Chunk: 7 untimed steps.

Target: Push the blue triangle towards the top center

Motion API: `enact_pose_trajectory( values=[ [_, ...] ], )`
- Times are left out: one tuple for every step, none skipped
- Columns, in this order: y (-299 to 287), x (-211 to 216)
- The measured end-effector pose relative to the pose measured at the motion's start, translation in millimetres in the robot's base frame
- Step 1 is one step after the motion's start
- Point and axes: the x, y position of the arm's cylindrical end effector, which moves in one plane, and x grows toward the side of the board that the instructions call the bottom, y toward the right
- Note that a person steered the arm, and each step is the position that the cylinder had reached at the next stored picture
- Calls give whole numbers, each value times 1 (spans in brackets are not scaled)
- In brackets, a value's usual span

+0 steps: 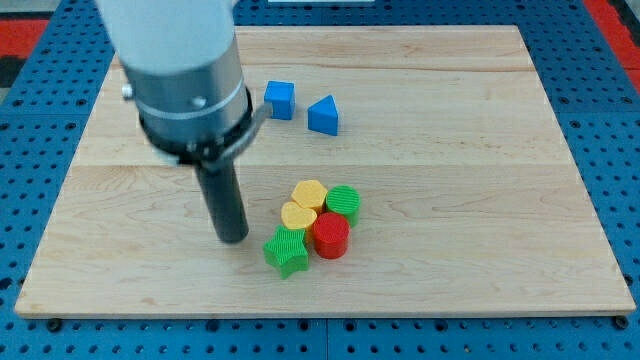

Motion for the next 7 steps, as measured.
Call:
enact_pose_trajectory(
  values=[
    [21,22],
    [45,23],
    [48,24],
    [44,22],
    [-9,-3],
    [-34,-59],
    [-14,-121]
  ],
)
